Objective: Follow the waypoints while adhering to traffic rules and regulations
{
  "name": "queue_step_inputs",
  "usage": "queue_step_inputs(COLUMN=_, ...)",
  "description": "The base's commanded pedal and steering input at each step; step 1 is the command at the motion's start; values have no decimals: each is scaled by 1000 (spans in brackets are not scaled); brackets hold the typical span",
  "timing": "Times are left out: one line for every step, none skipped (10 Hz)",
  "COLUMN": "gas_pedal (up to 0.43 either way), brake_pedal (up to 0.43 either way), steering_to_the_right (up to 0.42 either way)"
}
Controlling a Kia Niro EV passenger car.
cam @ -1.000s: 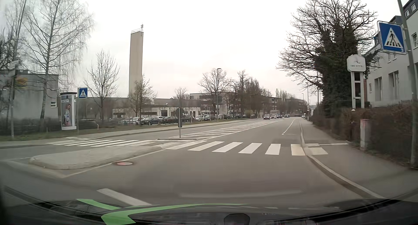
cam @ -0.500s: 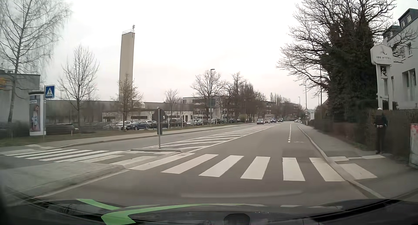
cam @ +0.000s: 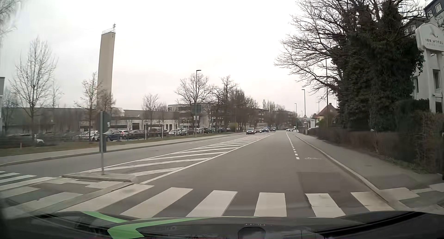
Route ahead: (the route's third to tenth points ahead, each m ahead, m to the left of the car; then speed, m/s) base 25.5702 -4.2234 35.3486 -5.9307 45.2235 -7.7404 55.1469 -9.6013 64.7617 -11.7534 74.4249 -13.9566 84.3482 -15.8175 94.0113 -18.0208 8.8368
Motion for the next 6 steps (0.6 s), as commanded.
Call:
queue_step_inputs(gas_pedal=260, brake_pedal=0, steering_to_the_right=93)
queue_step_inputs(gas_pedal=260, brake_pedal=0, steering_to_the_right=86)
queue_step_inputs(gas_pedal=260, brake_pedal=0, steering_to_the_right=80)
queue_step_inputs(gas_pedal=260, brake_pedal=0, steering_to_the_right=73)
queue_step_inputs(gas_pedal=260, brake_pedal=0, steering_to_the_right=67)
queue_step_inputs(gas_pedal=260, brake_pedal=0, steering_to_the_right=63)
